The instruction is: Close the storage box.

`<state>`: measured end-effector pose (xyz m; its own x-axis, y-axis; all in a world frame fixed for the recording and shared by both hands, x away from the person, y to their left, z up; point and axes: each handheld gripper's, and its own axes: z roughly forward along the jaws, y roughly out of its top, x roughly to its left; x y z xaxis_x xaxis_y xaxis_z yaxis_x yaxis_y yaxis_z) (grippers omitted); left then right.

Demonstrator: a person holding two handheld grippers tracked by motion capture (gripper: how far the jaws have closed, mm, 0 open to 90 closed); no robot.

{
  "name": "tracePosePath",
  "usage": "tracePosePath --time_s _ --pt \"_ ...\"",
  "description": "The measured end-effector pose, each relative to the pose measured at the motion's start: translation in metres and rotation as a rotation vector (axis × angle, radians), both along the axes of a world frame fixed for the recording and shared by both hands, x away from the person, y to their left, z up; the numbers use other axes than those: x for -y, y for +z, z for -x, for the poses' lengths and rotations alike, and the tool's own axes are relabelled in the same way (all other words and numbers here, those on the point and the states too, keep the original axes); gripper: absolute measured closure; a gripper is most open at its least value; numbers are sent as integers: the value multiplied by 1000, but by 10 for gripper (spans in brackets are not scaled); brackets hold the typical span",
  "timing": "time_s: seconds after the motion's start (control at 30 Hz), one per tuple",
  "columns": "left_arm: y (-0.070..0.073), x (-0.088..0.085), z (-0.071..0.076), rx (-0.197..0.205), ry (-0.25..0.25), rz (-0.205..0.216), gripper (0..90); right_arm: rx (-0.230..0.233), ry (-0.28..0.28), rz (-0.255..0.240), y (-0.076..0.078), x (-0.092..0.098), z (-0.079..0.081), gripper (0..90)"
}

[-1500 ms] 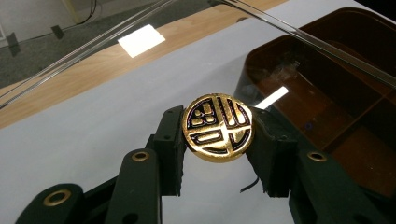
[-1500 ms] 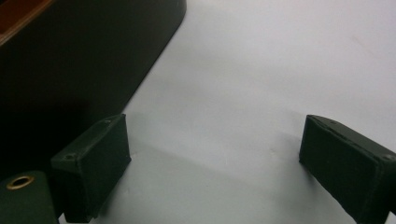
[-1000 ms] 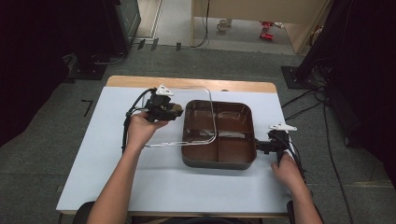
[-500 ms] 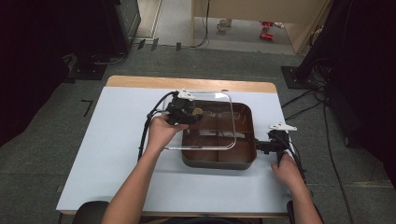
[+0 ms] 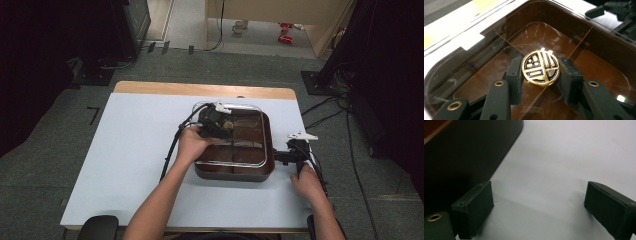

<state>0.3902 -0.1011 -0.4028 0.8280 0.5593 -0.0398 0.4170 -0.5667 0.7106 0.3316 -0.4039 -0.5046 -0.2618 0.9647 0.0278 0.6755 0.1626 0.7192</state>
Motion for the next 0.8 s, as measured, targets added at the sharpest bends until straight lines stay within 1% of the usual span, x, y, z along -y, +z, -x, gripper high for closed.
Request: tracePosePath --time_s 0.2,0.23,0.33,0.37,0.4,0.47,0.57,0.67,0.7,0.77,0.8 --pt "-11 15 2 -17 -8 -5 596 0 0 0 0 0 0 80" --pt "-12 18 3 -6 -7 -14 596 0 -1 0 0 0 0 80" --pt "-14 25 7 -1 -11 -24 596 1 2 1 0 0 0 80" --pt "-15 26 8 7 -9 -34 595 2 2 1 0 0 0 80" --pt "-15 25 9 9 -7 -27 595 2 2 2 0 0 0 80" --pt "-16 24 9 -9 -9 -18 595 2 1 1 0 0 0 80" --pt "-14 24 11 -8 -13 -33 595 1 0 0 0 0 0 80" --pt "-13 24 11 -13 -12 -33 596 1 0 0 0 0 0 80" --pt "-13 23 10 -10 -18 -38 595 1 0 0 0 0 0 80" --pt "-13 23 7 -26 -27 -32 595 1 0 0 0 0 0 80" --pt "-14 22 6 -31 -24 -22 595 2 1 1 0 0 0 80"
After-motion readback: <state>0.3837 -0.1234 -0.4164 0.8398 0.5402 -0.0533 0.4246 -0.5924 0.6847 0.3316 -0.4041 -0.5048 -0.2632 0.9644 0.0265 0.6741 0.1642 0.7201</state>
